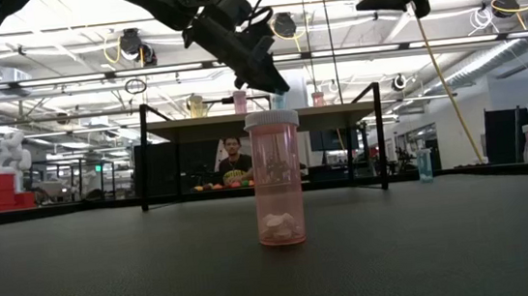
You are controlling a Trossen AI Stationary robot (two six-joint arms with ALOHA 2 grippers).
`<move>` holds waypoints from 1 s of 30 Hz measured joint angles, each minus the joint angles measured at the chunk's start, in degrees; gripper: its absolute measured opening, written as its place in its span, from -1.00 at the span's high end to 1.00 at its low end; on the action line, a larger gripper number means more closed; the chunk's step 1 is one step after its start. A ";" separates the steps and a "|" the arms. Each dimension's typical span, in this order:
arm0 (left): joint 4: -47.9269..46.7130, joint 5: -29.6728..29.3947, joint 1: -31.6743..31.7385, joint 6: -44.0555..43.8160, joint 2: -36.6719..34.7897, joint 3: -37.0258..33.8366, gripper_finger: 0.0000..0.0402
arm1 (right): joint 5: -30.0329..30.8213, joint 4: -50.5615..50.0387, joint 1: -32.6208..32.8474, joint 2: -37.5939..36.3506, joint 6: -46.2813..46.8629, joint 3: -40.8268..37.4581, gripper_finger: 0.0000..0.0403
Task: Pick and place medicine bottles onto shelf by color
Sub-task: Put the bottom blue pill bottle on the shelf aligned with the other blue pill bottle, then put the right orange pill bottle on the shelf aligned with the other orange pill bottle
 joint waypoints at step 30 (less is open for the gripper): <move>-0.45 0.07 0.02 -1.95 0.00 0.00 0.12 | -0.26 1.75 0.13 0.00 -0.22 0.02 0.05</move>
